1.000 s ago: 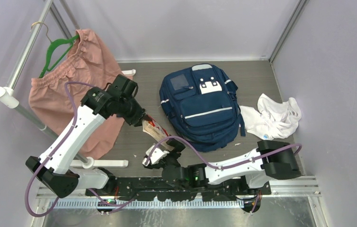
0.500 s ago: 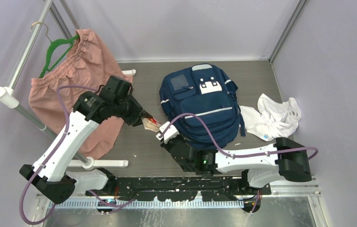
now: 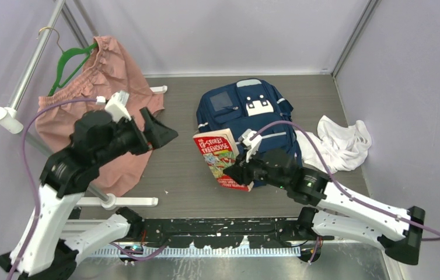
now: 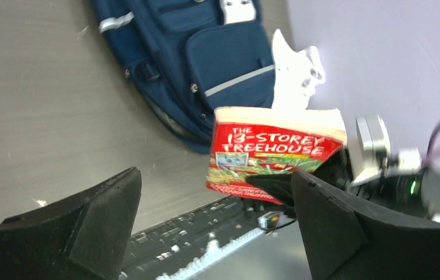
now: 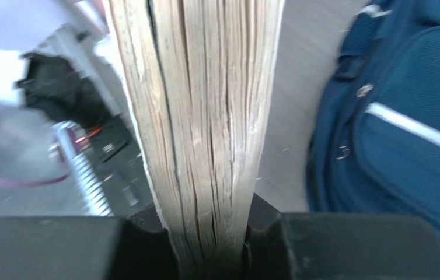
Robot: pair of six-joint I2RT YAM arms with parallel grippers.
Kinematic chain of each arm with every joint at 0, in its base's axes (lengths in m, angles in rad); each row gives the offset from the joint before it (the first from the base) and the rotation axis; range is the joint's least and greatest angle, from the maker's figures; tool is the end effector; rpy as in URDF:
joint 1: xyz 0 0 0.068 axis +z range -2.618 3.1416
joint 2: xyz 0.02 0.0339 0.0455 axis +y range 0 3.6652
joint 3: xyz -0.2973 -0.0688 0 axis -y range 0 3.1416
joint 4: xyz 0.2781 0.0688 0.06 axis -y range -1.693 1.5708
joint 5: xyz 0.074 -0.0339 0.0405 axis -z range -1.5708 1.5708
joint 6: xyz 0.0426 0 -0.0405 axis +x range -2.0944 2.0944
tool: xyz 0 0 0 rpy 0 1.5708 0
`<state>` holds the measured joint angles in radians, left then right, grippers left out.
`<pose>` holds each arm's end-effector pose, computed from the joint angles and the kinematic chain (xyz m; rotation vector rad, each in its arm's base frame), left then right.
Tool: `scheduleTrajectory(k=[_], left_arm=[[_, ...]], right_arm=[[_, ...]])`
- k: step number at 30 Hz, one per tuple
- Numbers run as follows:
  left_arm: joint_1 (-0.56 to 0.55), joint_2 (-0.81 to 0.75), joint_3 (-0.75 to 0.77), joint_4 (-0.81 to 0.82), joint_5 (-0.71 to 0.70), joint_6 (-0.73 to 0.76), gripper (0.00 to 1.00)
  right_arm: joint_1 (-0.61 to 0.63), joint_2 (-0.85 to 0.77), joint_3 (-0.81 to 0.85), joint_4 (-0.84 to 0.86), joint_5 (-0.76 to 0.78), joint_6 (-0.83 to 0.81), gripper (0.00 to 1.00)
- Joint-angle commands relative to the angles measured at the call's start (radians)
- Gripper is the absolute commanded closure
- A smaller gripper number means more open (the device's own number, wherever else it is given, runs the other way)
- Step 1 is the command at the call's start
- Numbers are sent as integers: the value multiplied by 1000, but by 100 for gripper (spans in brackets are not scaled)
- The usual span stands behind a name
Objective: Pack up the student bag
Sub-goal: Pick up the book from the center of the board.
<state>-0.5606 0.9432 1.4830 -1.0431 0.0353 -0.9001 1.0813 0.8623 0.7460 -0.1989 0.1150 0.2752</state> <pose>0.1307 -0.0838 0.4923 -0.3506 2.1818 -0.9002 0.1079 0.1922 0.3305 -0.6956 1.8409 0.8072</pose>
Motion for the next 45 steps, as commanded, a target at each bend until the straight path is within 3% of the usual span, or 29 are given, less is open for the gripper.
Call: scheduleTrajectory(k=[1,5,10,15,20,25,28,29,31,32,35,38,40,41,43,45], left_arm=[[5,-157,-121,252,235,464,0],[5,-140,-145,183,505,619,0],[4,-75,-126,127,753,655,0],[4,-39,-144,97,805,671,0],[4,-72,-237,182,886,624,2],[2,-68,-311,227,1015,582,11],[1,-73,-341,281,1075,559,27],[0,-79,-349,300,1081,544,41],[0,-90,-355,322,1079,527,93],[0,-93,-355,323,1069,520,99],[0,-109,-343,313,1010,514,100],[1,-117,-313,274,913,536,100],[1,-115,-285,240,822,541,100],[1,-114,-268,221,752,540,100],[2,-112,-242,204,623,520,100],[2,-108,-227,209,554,482,100]], right_arm=[[-90,-93,102,-97,-526,88,99],[-114,-56,112,-62,-808,170,99],[-114,-30,122,-71,-925,157,99],[-115,5,158,-97,-993,115,99],[-115,35,184,-113,-993,85,99],[-114,63,197,-102,-988,71,99],[-114,97,196,-93,-985,63,99],[-114,109,196,-92,-988,64,99],[-114,124,195,-87,-978,67,99],[-115,127,194,-89,-961,71,99],[-135,122,203,-117,-872,87,96],[-176,90,188,-95,-838,127,62],[-201,50,174,-99,-772,155,24],[-210,27,162,-101,-718,168,13],[-235,-25,135,-109,-606,202,1],[-261,-77,103,-90,-535,257,0]])
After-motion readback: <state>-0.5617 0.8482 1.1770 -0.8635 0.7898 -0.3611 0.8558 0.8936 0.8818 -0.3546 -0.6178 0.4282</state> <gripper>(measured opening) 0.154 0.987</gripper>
